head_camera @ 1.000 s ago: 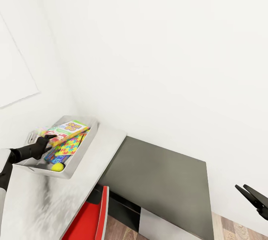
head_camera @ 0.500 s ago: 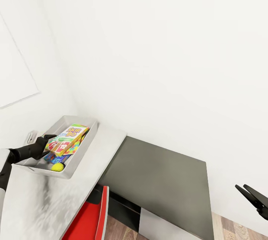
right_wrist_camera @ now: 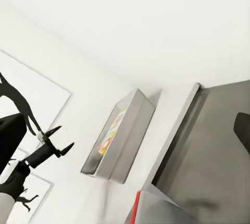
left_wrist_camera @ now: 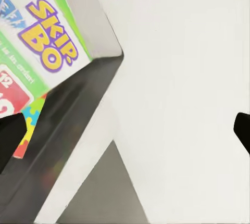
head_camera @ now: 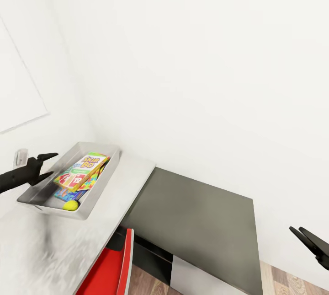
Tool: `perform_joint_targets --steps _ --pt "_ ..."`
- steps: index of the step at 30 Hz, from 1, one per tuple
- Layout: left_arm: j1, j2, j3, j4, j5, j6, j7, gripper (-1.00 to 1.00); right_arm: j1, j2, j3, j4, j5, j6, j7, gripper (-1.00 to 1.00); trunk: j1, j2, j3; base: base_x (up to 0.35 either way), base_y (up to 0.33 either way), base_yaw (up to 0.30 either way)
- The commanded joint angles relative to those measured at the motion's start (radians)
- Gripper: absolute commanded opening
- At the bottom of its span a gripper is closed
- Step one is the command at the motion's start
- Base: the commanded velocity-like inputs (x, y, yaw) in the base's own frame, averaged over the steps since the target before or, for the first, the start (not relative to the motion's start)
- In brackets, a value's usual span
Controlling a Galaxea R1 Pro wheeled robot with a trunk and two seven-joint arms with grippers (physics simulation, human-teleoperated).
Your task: Put all the toys in the child's room - the three board games (two on the bed and one on the table), the two jigsaw puzzles on the table, and the tennis ball on the table - inside the toy box on the table in the child's room.
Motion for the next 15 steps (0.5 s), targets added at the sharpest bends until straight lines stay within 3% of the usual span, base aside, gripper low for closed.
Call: perform_joint_targets --steps 1,5,7,8,11,12,15 --pt "0.019 0.014 -0.009 -0.021 -0.005 0.005 -0.055 1.0 0.0 0.0 0.001 0.0 -0.004 0.005 -0.001 1.0 0.001 -0.002 -0.002 0.0 0.0 0.0" --pt "0.099 0.059 -0.041 -0.076 -0.006 0.005 -0.212 1.0 0.0 0.0 0.003 0.0 -0.005 0.002 -0.001 1.0 0.001 -0.002 -0.002 0.0 0.0 0.0" --pt "0.16 0.085 -0.055 -0.109 -0.009 0.005 -0.34 1.0 0.0 0.0 0.004 0.0 -0.005 0.002 0.0 1.0 0.001 -0.002 -0.002 0.0 0.0 0.0" --pt "0.176 0.091 -0.057 -0.116 -0.01 0.005 -0.376 1.0 0.0 0.0 0.004 0.0 -0.005 0.002 0.0 1.0 0.001 -0.002 -0.002 0.0 0.0 0.0" --pt "0.277 0.125 -0.063 -0.143 -0.015 0.005 -0.601 1.0 0.0 0.0 0.005 0.0 -0.005 0.001 -0.001 1.0 0.001 -0.002 -0.002 0.0 0.0 0.0" --pt "0.294 0.13 -0.063 -0.145 -0.016 0.005 -0.638 1.0 0.0 0.0 0.005 0.0 -0.005 0.001 -0.002 1.0 0.001 -0.002 -0.002 0.0 0.0 0.0" --pt "0.387 0.146 -0.064 -0.158 -0.03 0.005 -0.823 1.0 0.0 0.0 0.004 0.0 -0.004 0.001 -0.002 1.0 0.001 -0.002 -0.002 0.0 0.0 0.0"
